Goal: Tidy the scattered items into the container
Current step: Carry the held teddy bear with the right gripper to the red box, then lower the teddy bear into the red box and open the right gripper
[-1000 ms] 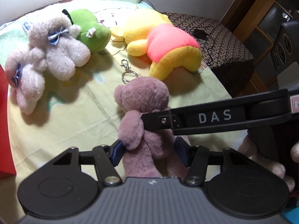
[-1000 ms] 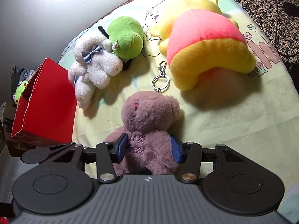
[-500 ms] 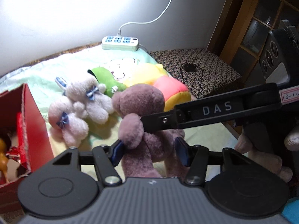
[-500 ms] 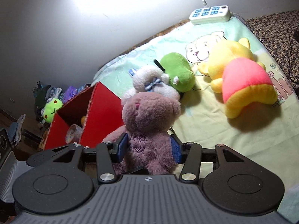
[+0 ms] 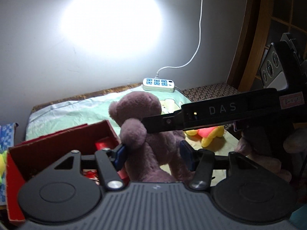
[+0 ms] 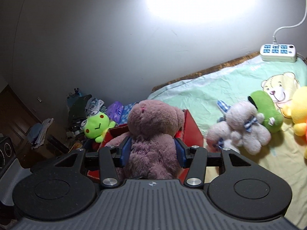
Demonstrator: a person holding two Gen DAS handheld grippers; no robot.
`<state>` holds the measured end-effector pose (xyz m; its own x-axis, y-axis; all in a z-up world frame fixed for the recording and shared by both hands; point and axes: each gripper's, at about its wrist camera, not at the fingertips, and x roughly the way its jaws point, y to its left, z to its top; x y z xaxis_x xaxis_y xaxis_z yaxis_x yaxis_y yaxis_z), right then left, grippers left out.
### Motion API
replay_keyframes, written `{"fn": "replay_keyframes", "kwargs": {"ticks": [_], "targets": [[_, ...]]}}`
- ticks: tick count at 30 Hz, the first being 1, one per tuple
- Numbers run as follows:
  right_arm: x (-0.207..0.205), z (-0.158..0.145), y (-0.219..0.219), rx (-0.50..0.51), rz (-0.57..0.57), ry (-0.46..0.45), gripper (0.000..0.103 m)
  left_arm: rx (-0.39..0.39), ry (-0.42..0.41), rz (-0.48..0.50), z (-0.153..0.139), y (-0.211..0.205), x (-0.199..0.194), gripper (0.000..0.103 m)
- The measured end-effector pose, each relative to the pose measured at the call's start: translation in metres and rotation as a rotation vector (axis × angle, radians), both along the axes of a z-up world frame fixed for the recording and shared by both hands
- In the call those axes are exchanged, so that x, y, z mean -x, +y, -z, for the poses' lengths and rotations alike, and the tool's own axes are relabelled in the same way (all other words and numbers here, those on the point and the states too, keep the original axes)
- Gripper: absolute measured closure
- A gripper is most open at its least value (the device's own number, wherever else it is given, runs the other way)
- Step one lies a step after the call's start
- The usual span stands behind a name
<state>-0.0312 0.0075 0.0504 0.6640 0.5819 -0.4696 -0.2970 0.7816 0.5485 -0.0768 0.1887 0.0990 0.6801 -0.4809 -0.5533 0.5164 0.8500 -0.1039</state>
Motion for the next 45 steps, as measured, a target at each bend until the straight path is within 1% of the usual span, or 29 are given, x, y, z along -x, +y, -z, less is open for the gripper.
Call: {"fn": "replay_keyframes", "kwargs": {"ticks": [4, 7, 12, 15, 17, 21, 26, 28, 37, 41, 45], "targets": [[-0.013, -0.009, 0.038, -0.015, -0.037, -0.05, 0.052, -0.007, -0.043, -0.054, -0.01, 0.037, -0.005, 0.046], [-0.024, -0.009, 0.064, -0.022, -0.064, -0.073, 0.052, -0.017, -0.057, -0.095, -0.012, 0.062, -0.011, 0.046], [-0.041, -0.005, 0.102, -0.03, -0.102, -0.093, 0.052, -0.027, -0.056, -0.157, -0.012, 0.1, -0.022, 0.046], [-0.049, 0.002, 0.124, -0.033, -0.118, -0.085, 0.052, -0.028, -0.034, -0.195, -0.006, 0.118, -0.028, 0.046], [-0.054, 0.01, 0.134, -0.028, -0.125, -0.071, 0.052, -0.03, -0.005, -0.215, 0.002, 0.128, -0.034, 0.046], [-0.062, 0.029, 0.149, -0.011, -0.142, -0.008, 0.052, -0.048, 0.063, -0.241, 0.028, 0.141, -0.049, 0.046], [-0.073, 0.05, 0.159, 0.01, -0.17, 0.069, 0.052, -0.046, 0.132, -0.274, 0.058, 0.15, -0.062, 0.046], [-0.076, 0.057, 0.162, 0.018, -0.182, 0.087, 0.052, -0.046, 0.154, -0.289, 0.066, 0.153, -0.062, 0.046], [-0.09, 0.086, 0.183, 0.044, -0.19, 0.164, 0.052, -0.073, 0.233, -0.353, 0.094, 0.165, -0.077, 0.046], [-0.093, 0.093, 0.194, 0.093, -0.183, 0.169, 0.052, -0.099, 0.255, -0.375, 0.099, 0.167, -0.081, 0.046], [-0.099, 0.1, 0.203, 0.098, -0.185, 0.186, 0.052, -0.107, 0.273, -0.398, 0.101, 0.173, -0.082, 0.047]]}}
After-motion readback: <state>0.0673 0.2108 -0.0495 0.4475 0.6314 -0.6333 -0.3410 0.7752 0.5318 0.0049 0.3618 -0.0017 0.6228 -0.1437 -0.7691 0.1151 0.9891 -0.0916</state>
